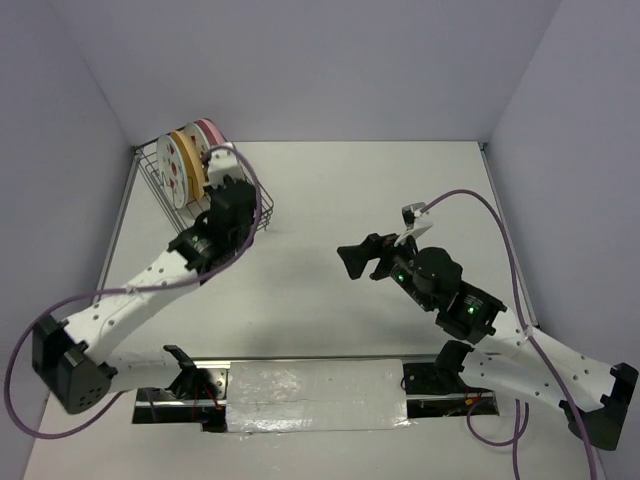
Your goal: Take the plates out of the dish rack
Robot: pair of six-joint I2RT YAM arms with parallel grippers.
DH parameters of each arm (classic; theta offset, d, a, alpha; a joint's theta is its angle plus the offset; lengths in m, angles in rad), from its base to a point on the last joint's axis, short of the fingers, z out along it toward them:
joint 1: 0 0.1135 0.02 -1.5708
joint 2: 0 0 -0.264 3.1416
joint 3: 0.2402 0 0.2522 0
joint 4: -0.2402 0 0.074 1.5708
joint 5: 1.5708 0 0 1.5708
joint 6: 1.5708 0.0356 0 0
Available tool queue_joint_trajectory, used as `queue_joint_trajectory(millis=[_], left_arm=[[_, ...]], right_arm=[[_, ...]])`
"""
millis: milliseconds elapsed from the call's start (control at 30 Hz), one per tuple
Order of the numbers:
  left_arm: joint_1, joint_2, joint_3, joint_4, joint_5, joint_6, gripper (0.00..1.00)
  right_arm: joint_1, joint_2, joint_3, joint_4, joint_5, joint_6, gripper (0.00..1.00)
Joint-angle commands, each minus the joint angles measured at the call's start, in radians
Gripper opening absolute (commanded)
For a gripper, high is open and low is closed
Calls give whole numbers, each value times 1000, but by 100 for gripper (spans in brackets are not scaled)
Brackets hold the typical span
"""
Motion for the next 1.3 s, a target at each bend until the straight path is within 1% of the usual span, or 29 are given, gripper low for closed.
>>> queue_joint_trajectory(millis=[0,33,67,100,133,200,233,267,333,400,433,467,500,533,567,600,633,700,800,867,967,1033,1133,1267], left_arm=[[131,139,152,-31,74,-65,33],[185,183,189,-74,129,-65,34],[208,262,229,-99,162,-67,37],[231,297,287,-105,206,-58,38],[266,329,306,-92,284,-35,39],[291,397,341,-61,334,-12,56],[300,424,340,-11,343,-3,63],[302,436,336,20,348,20,67],[316,455,354,47,337,42,68],[343,481,378,82,390,48,62],[383,486,389,96,441,54,60],[411,492,371,140,528,65,56],[469,496,345,244,709,65,55],[493,507,348,260,754,41,55],[513,541,357,264,785,34,57],[547,559,389,258,844,39,58],[560,596,407,246,864,47,58],[578,621,450,209,863,76,53],[603,633,445,223,886,102,53],[609,648,458,197,868,113,53],[619,661,458,183,860,117,52],[621,664,461,168,819,103,52],[621,648,448,177,793,106,52],[619,641,467,150,776,100,51]], right_arm=[[1,12,44,-17,43,5,100],[1,7,49,-37,54,8,100],[1,4,54,-45,55,8,100],[1,-12,58,-57,55,12,100],[3,-20,57,-60,45,10,100],[3,-54,48,-56,17,15,100],[3,-65,40,-49,-30,18,100],[3,-74,29,-39,-63,15,100],[3,-95,9,-16,-100,36,100],[3,-102,8,-10,-144,54,100],[3,-105,9,-13,-159,64,100],[3,-109,11,-14,-190,70,100],[3,-120,14,-17,-204,76,100],[3,-128,12,-14,-218,79,100],[3,-138,8,-8,-227,81,100],[3,-164,-3,4,-232,82,100],[3,-175,-8,10,-229,75,100],[3,-209,-18,12,-206,67,100],[3,-229,-21,10,-193,62,100],[3,-229,-26,16,-202,62,99],[3,-206,-22,23,-216,61,99],[3,-171,-12,17,-224,55,99],[3,-146,-5,13,-221,51,99],[3,-138,-2,13,-229,48,99]])
